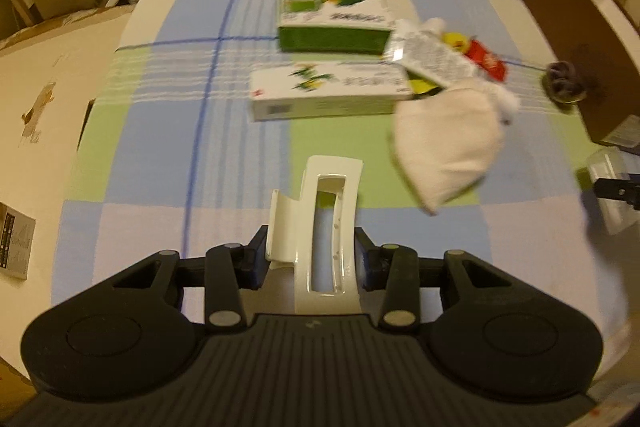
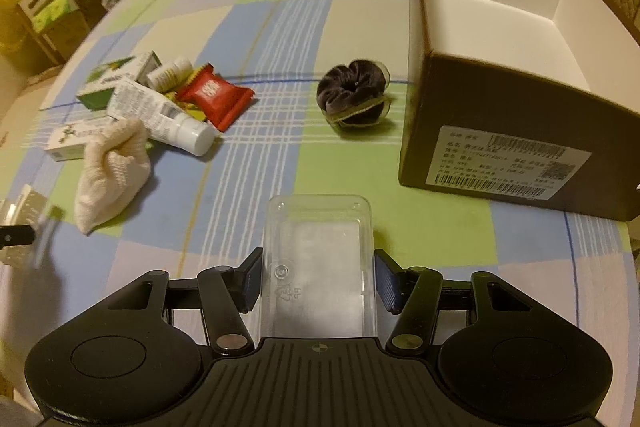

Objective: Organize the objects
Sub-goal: 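Carry the clip and clear box with both tools over the brown box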

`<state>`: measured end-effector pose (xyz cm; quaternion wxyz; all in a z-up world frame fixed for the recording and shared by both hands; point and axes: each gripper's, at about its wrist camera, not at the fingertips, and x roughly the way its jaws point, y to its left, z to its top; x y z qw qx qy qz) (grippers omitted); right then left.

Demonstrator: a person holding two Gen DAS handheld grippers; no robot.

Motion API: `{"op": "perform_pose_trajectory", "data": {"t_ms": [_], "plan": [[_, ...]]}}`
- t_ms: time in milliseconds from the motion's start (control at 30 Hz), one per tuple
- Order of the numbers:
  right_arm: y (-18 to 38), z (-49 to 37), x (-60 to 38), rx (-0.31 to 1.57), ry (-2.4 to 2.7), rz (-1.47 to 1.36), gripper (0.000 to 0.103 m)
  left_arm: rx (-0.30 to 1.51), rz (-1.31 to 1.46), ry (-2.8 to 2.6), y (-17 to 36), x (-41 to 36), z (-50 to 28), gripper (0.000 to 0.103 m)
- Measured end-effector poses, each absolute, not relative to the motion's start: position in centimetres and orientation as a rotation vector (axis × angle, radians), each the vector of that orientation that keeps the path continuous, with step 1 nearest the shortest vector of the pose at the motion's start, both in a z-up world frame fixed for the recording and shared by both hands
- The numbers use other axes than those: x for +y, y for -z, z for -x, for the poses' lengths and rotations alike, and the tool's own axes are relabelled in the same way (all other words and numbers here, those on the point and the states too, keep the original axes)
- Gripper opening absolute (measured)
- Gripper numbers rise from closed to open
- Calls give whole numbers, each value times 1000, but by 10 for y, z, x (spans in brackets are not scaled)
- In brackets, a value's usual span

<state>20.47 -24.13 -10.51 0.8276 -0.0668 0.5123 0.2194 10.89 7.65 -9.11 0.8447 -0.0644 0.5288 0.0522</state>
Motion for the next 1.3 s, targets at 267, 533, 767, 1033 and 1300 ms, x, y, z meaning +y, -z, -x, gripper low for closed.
{"op": "perform_pose_trajectory", "data": {"t_ms": [267,533,767,1033,1300], "plan": [[70,-202,-276,1040,-539,91,54,1024,121,-39,51,17,-119,36],[32,-206,-329,970,-561,35,54,939,113,89,22,-66,-145,36],[-2,-236,-382,887,-524,-20,54,851,82,204,-2,-147,-187,36],[-22,-297,-419,822,-481,-49,54,815,44,257,-10,-231,-249,36],[7,-348,-426,883,-453,-20,54,879,17,227,15,-271,-302,36]]}}
